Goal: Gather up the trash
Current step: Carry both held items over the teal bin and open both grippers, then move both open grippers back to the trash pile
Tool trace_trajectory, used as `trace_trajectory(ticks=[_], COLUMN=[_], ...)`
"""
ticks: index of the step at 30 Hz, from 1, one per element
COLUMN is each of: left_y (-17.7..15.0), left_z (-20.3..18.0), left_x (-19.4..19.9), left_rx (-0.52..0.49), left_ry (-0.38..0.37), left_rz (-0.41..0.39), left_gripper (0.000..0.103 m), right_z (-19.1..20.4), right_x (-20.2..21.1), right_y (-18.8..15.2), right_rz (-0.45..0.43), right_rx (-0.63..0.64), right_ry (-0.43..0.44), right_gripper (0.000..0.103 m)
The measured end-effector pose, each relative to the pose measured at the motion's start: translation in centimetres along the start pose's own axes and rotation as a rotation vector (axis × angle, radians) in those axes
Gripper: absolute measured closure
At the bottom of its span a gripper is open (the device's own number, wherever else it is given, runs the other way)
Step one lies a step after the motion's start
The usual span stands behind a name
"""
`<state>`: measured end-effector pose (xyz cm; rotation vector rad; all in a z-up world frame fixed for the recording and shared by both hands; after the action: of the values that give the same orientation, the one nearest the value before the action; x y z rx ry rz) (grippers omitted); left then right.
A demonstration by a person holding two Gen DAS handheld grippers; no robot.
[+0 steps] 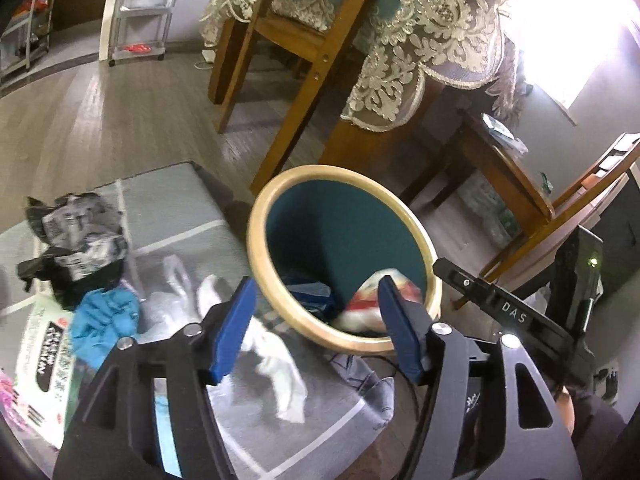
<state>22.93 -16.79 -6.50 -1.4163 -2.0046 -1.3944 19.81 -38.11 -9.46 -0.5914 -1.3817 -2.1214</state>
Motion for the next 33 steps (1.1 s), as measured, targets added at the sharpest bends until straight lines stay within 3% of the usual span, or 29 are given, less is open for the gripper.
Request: trace_trajectory(ticks=[16,22,33], left_y=[-0.9,-1.0,-3.3], left_z=[6.5,10.3,16.5], left_x=[6.0,8.4,8.7], left_rx=[0.004,0.026,0.071], left_ry=[0.108,0.202,0.325], left_rz=[-0.069,-0.083,-0.033], left_gripper=[0.030,0.022,0.022], right_z=[2.1,3.4,7.1], right_x=[0.2,0.0,-0.6], right_y=[-0.7,-1.2,-3.2], right_rz=[0.015,0.035,0.090], right_rx=[0.050,0.088,0.208], right_ry=[0.038,0.056,0.094], right_gripper=[0.050,0.044,0.044])
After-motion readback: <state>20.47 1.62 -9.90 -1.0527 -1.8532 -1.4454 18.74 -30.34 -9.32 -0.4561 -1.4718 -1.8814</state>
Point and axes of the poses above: each gripper's, at about its wrist camera, not at the fingertips, and x roughly against the way its jaws point, z to its left, y to its top, the point moved 7 cm from there along -x, roughly the way its jaws point, and after that the axes turned 10 degrees about x, right-handed, at the moved point
